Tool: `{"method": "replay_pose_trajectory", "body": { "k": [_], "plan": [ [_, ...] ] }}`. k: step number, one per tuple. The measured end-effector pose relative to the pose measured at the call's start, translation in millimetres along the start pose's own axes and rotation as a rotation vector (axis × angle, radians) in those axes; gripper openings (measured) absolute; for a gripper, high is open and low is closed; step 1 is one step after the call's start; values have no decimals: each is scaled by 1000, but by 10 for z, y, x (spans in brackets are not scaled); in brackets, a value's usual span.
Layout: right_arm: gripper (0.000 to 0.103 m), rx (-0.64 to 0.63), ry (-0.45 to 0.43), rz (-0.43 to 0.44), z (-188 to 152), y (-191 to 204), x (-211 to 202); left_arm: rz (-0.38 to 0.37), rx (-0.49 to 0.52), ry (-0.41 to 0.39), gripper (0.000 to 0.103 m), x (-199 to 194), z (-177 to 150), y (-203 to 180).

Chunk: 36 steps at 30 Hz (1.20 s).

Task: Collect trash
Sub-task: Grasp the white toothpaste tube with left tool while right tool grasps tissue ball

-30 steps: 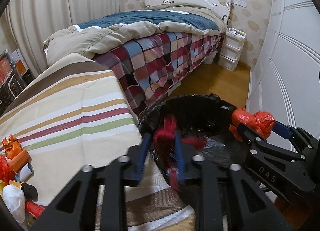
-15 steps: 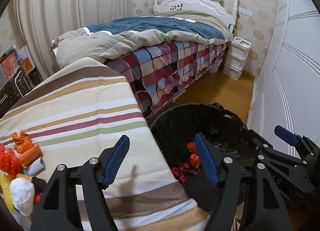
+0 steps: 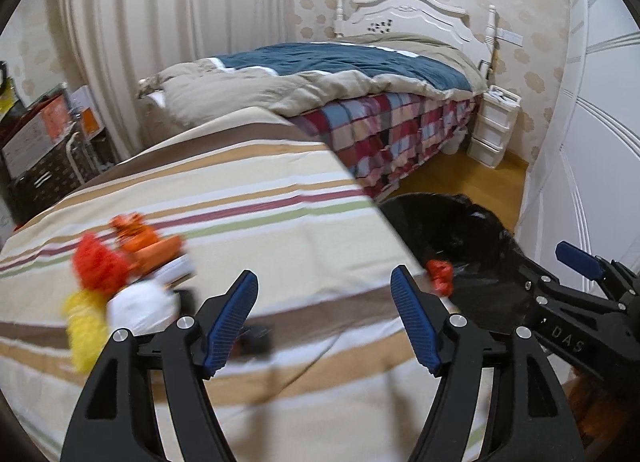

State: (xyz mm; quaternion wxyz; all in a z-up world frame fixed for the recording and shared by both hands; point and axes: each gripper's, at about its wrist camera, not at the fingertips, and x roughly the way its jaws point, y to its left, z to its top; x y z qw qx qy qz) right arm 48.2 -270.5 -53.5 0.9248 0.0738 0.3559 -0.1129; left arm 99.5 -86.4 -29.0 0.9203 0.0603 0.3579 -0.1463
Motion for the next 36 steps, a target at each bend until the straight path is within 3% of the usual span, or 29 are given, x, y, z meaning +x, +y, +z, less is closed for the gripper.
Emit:
{"method": "replay_pose_trajectory", "body": {
  "k": [10,19,22,24,26,27,36],
  "plan": [
    [78,-97,11,92,-193,604,-192,125,-100,29,70,-337,-489,730],
    [78,-176,38,159,-357,1071,-245,197,-194,85,69,-321,-732,1198],
    [78,-190,47,168,-389,1153,-248,189,-185,104,62,-278,-773,1226],
    [78,-193,49,171,-401,1176,-249,169,-179,130,49,-218,-799,1223],
    [78,-198,50,174,-410,1201,-258,164,-168,131,45,-224,-823,1209],
    [78,-200,50,175,-412,1213,-263,156,-159,127,36,-237,-828,1194],
    [78,-214,53,191,-403,1278,-258,122,-142,78,31,-420,-849,1143]
  ]
}}
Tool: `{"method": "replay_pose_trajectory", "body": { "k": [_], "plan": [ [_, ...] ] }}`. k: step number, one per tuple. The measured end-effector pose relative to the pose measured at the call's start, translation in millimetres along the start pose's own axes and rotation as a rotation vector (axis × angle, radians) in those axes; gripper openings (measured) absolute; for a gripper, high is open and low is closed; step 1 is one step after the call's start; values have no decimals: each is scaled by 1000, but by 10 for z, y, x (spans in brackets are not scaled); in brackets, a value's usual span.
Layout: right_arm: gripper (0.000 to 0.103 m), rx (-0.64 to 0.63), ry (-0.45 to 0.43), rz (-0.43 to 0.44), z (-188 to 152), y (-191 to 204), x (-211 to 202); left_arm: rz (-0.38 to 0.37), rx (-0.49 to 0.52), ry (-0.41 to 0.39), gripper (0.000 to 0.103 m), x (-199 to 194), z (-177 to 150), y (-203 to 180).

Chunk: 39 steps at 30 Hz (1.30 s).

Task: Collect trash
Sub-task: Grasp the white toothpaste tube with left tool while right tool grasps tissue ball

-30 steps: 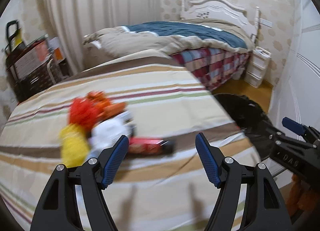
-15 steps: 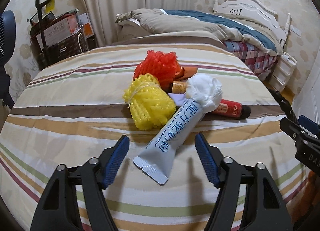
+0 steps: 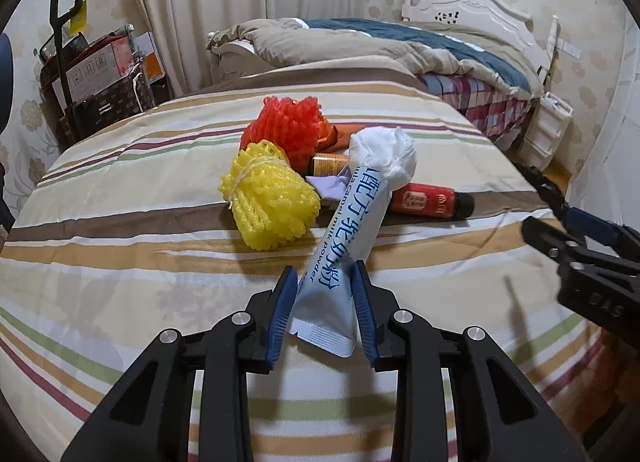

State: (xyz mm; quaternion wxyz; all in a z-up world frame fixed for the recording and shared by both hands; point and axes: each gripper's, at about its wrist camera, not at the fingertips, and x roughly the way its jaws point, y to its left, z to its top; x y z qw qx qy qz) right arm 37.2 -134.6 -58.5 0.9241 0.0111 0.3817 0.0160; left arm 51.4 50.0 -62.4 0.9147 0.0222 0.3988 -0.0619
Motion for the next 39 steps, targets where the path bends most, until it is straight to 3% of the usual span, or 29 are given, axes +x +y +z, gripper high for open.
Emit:
{"method": "replay_pose_trajectory", "body": {
  "k": [12,27,30,32,39],
  "plan": [
    [78,-68,-39,62,221,387,-23,45,-79,-79,31,-335,54,357],
    [78,-158,-17,110,533,1081,343,155,-193,-90,31,-261,52,1012],
    [63,-174,5,100,517,1142,429,150,-202,-87,31,-241,43,1041],
    [43,-176,28,117,502,1149,478,145,-203,-85,31,-232,47,1047],
    [40,-160,9,130,470,1059,368,117,-196,-94,31,-261,88,980]
  ]
}}
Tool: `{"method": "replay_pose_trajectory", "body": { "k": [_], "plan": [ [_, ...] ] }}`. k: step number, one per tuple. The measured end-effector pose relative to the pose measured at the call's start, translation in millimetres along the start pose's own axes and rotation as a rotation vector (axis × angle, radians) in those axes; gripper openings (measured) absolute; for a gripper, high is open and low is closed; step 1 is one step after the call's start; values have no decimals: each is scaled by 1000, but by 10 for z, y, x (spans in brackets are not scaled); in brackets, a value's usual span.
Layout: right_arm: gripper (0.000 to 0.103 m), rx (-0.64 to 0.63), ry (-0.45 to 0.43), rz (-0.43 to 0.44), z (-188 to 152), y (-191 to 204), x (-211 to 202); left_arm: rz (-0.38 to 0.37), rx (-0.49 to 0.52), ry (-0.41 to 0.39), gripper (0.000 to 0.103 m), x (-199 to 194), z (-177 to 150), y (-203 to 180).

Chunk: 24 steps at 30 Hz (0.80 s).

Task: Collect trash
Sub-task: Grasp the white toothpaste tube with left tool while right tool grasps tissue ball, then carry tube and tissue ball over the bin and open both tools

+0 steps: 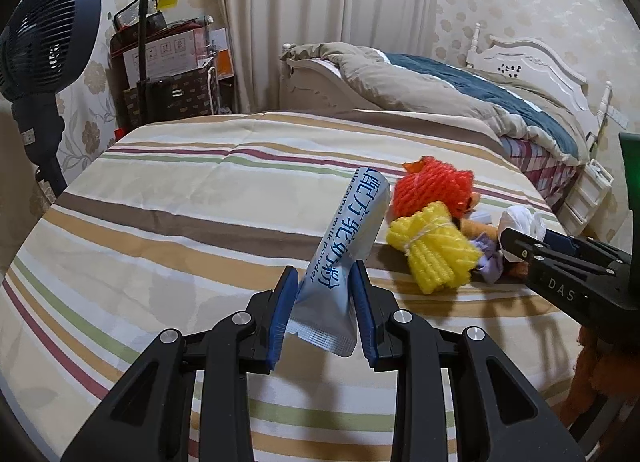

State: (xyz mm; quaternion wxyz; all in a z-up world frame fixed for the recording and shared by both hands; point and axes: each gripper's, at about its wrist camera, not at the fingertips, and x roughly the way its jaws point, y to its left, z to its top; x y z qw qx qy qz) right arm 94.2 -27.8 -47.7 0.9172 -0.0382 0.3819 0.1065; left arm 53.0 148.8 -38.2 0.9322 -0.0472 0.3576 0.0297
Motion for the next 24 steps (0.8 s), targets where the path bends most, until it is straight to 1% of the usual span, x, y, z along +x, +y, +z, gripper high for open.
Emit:
{"method": "replay_pose_trajectory", "body": {
  "k": [4,10,16,24],
  "plan": [
    [40,22,-31,-9,-25,-141,-179,-29,21,-17,31,-69,31,-140],
    [40,60,-61,-58,-102,-450,-404,-97,75,-31,31,-133,46,-492],
    [40,132,-76,-125,-242,-920,-600,-186,143,-24,31,-168,23,-954],
    [40,223,-82,-203,-419,-1508,-773,-267,232,-32,31,-178,40,-1541]
  ]
}}
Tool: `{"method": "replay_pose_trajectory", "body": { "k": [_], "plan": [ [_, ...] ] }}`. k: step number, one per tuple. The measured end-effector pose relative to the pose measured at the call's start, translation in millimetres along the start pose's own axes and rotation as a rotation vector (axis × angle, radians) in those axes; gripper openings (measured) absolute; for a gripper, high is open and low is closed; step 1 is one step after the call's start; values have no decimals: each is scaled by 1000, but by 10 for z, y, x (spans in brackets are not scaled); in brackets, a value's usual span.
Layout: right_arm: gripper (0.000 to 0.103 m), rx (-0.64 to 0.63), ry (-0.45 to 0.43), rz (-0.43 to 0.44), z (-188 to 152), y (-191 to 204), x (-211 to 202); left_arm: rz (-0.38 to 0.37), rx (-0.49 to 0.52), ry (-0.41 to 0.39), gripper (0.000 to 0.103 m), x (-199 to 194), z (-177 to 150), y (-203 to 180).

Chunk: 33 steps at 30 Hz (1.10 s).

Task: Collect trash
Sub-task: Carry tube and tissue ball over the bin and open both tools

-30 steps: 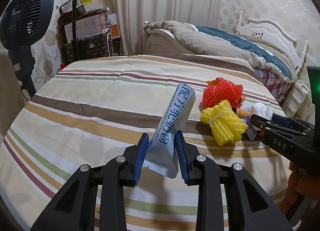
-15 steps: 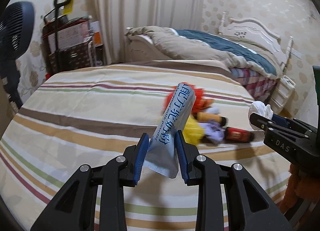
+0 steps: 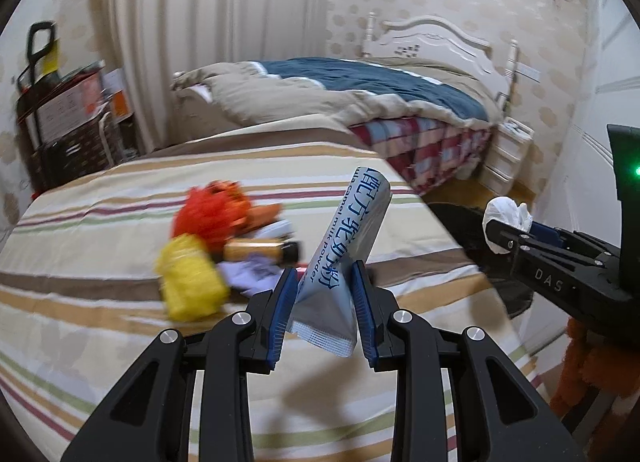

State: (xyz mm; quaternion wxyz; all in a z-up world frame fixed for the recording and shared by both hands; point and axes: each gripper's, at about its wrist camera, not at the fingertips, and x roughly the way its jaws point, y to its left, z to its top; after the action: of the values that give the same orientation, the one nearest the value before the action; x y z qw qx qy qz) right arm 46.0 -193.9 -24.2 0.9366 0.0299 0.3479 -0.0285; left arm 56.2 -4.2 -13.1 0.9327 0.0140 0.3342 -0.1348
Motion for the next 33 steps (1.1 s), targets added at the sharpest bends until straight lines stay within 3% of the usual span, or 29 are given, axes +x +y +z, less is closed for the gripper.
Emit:
{"method": "replay_pose_trajectory", "body": {
  "k": [13,33],
  "plan": [
    [41,85,8,-74,-22,-702,112,-92,86,3,31,404,216,-748],
    [41,166,67,-110,-4,-1278,639,-95,155,80,31,1243,416,-1462]
  ]
}}
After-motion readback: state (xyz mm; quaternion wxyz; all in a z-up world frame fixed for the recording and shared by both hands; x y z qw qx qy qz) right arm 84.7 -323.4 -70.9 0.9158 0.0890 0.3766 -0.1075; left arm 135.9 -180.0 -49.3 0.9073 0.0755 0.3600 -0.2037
